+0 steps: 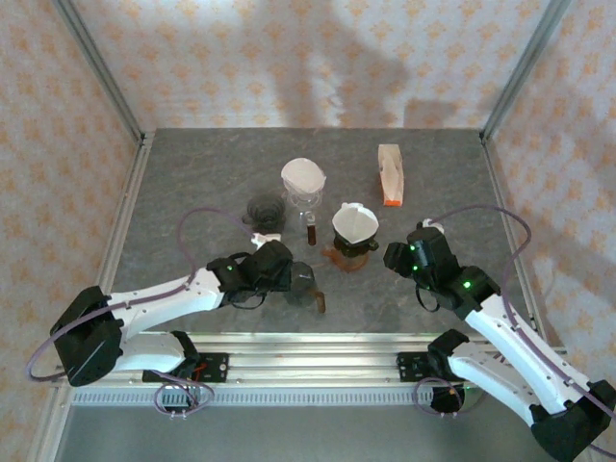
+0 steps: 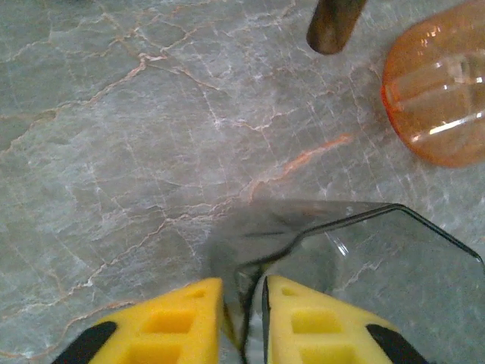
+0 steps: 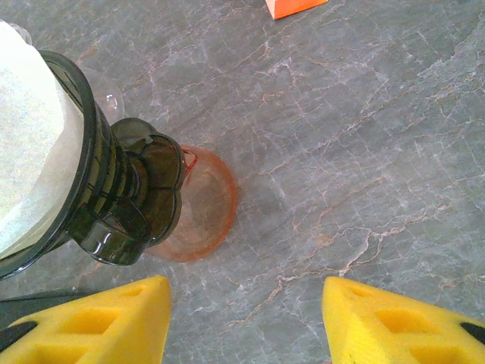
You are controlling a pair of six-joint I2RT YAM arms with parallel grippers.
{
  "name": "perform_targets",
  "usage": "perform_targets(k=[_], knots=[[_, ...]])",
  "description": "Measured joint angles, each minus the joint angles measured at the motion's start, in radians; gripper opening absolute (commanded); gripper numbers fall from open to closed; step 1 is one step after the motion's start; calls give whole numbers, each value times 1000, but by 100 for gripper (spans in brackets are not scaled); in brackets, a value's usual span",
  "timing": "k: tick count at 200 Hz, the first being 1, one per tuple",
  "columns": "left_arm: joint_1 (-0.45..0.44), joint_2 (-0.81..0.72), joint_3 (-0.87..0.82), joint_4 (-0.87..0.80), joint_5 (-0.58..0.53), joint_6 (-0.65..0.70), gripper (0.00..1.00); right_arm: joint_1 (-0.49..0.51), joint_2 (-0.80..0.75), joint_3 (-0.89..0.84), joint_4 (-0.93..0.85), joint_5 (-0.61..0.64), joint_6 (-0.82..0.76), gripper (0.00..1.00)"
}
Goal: Place the coffee filter in the dripper
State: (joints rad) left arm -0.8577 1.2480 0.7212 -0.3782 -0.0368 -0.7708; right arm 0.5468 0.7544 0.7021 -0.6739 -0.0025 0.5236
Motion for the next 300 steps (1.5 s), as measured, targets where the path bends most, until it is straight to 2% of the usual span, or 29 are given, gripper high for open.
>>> perform_targets(k=[41,74,95,114,133,157,181,196,214,237,276,300], knots=[[-5,-4,6,-20,1,10,53,0,0,0,0,0,1,57],[24,-92,10,-35,17,8,54,0,-4,0,0,0,4,58],[173,-161,19,-12,63,6,54,0,-11,-4,1,0,7,58],[325,-151,29,27,108,5,51,0,-11,-11,5,0,11,58],[451,-52,59,84,164,5,49,0,-11,-14,7,-1,16,58],[534,96,105,162,202,3,48,0,-11,-14,8,0,18,58],[556,211,170,195,214,4,47,0,-18,-14,7,0,18,58],[557,262,209,212,213,3,41,0,-27,-14,7,0,18,59],[557,296,240,210,207,5,36,0,-38,-14,6,5,18,59],[558,315,266,196,192,4,34,0,-43,-14,0,8,17,59],[557,302,273,150,171,2,49,0,-43,-16,0,10,15,59],[557,258,271,127,156,-17,51,0,-43,-22,1,12,15,59]])
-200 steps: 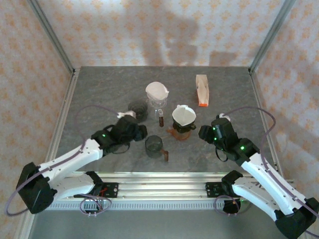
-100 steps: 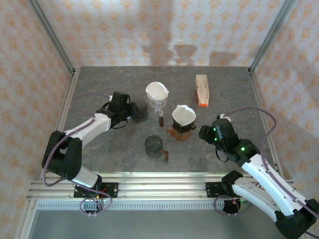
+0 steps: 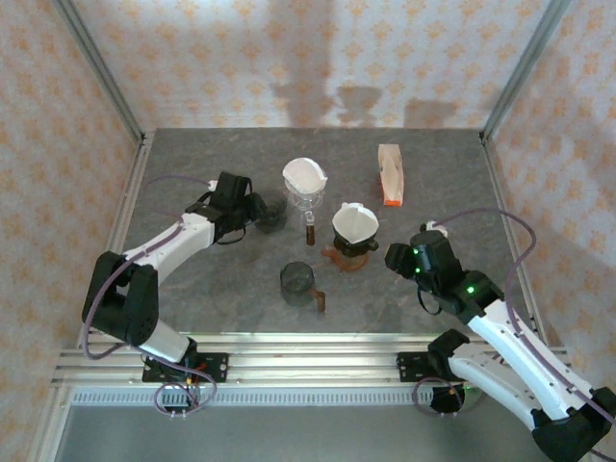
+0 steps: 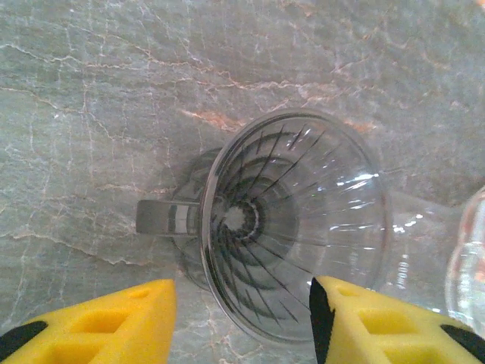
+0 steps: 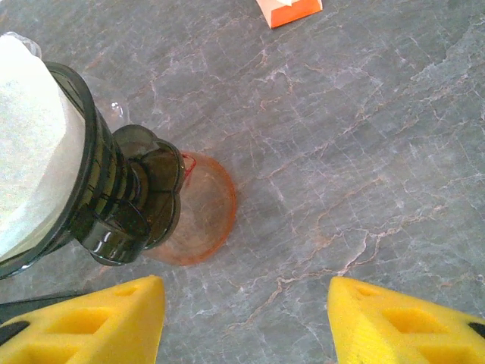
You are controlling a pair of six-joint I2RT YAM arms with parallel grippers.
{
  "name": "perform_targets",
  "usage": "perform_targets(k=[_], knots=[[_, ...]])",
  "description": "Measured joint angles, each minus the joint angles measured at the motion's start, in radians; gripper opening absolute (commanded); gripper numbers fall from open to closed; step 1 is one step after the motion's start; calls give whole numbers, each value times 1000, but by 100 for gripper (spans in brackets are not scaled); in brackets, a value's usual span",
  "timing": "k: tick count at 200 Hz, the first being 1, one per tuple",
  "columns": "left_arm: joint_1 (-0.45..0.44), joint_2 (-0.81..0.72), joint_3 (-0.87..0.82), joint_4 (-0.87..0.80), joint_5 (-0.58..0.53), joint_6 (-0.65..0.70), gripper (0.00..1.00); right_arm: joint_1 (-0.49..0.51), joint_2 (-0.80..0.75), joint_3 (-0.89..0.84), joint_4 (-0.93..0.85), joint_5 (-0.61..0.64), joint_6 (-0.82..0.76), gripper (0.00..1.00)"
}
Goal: Place the coffee filter in the dripper
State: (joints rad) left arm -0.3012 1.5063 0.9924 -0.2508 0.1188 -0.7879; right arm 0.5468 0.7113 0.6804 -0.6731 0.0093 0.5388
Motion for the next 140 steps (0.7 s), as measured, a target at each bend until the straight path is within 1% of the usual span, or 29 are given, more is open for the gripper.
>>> perform_targets(k=[22,36,55,79,103,121,140], knots=[[-11,-39,-6,4,-8,-37,51,0,1,-12,0,0,0,59],[-21,-34,-8,15,-6,-72,50,0,4,-18,2,0,0,59],[-33,4,-19,43,-2,-126,50,0,8,-21,7,0,0,59],[-40,71,-33,62,-4,-177,48,0,6,-21,7,0,0,59],[-40,105,-39,61,-23,-202,39,0,0,-21,7,2,0,59],[-40,105,-39,63,-40,-211,29,0,-2,-21,7,3,0,59],[-40,104,-39,62,-50,-216,15,0,-2,-21,7,3,0,59]])
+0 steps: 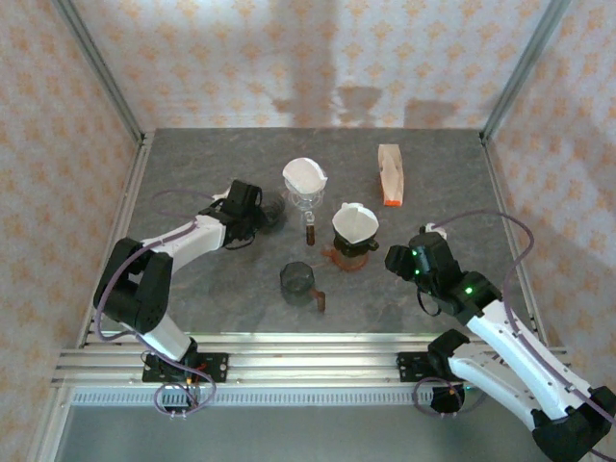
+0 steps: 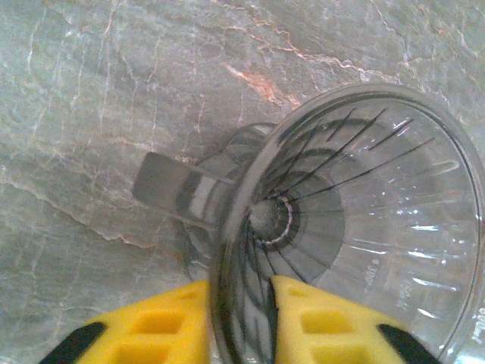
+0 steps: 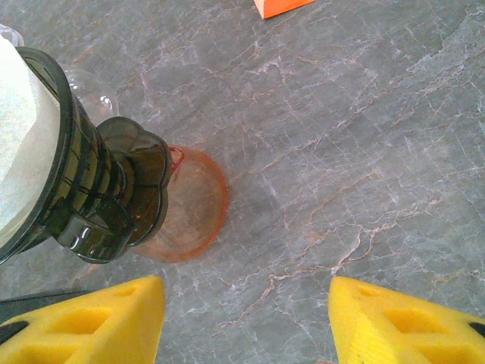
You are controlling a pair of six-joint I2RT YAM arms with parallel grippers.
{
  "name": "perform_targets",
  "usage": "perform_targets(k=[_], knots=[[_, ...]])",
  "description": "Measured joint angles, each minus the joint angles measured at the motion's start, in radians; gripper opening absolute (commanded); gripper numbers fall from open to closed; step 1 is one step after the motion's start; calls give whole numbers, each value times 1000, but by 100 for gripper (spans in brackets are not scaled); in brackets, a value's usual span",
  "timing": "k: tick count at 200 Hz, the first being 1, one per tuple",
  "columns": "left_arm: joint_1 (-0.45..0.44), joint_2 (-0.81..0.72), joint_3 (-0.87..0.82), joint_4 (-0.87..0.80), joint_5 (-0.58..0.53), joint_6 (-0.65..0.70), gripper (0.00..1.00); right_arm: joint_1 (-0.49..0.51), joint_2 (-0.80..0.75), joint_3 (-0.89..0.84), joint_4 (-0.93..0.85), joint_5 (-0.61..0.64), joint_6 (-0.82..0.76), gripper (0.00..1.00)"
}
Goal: Place the coffee filter in the dripper
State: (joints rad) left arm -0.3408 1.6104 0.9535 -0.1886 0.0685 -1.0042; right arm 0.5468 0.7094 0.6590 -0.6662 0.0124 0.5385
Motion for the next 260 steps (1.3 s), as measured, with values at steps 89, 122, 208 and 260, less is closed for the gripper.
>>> perform_targets(k=[89,122,208,260], knots=[[48,-178,-101,-79,-1,59,0,0,0,0,0,0,0,60],[48,-393,-101,-218,53,148,0,0,0,0,0,0,0,60],[-224,-541,80,-588,251,280,0,0,0,0,0,8,0,60],[-327,-496,80,-647,286,272,0,0,0,0,-1,11,0,60]])
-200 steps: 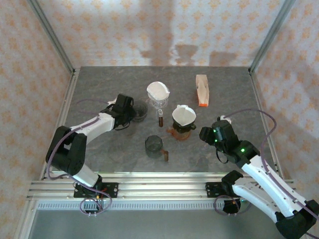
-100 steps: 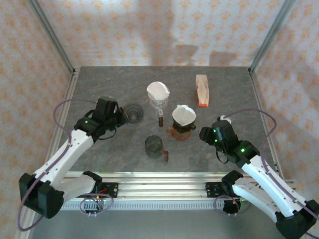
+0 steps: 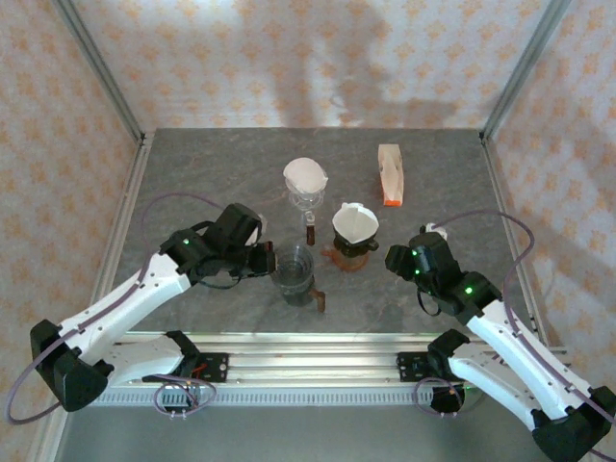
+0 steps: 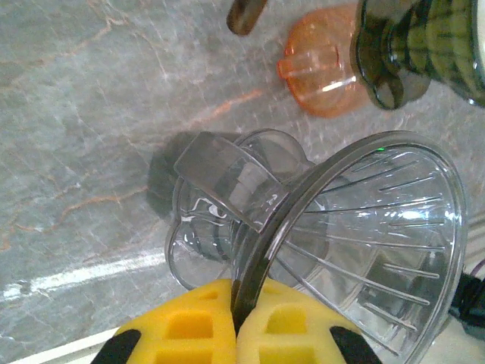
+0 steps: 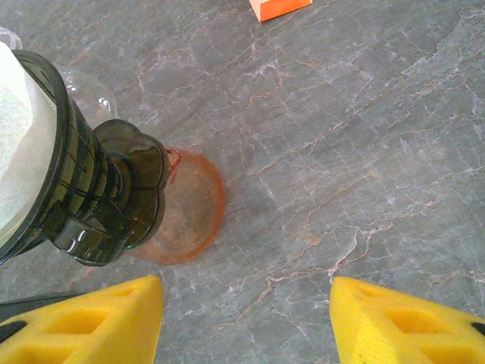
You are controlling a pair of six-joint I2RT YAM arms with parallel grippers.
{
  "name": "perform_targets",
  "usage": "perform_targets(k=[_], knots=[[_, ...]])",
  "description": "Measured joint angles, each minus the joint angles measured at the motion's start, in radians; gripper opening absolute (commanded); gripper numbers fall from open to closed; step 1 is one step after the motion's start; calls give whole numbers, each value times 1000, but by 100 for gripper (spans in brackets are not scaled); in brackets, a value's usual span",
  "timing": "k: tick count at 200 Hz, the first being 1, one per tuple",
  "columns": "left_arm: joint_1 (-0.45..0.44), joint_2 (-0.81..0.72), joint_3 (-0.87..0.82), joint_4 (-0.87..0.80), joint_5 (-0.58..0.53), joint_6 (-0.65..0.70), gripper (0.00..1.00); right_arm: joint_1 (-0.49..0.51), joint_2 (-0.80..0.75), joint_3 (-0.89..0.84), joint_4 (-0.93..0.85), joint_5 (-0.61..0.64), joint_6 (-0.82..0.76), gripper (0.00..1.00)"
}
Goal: Place the coffee filter in the dripper
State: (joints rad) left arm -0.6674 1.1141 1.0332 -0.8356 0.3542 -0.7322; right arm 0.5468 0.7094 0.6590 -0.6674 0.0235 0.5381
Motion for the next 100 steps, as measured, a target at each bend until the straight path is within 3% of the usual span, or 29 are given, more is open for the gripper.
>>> perform_targets(k=[100], knots=[[-38,51,-9,26,5,-26,0,0,0,0,-7,4,0,60]])
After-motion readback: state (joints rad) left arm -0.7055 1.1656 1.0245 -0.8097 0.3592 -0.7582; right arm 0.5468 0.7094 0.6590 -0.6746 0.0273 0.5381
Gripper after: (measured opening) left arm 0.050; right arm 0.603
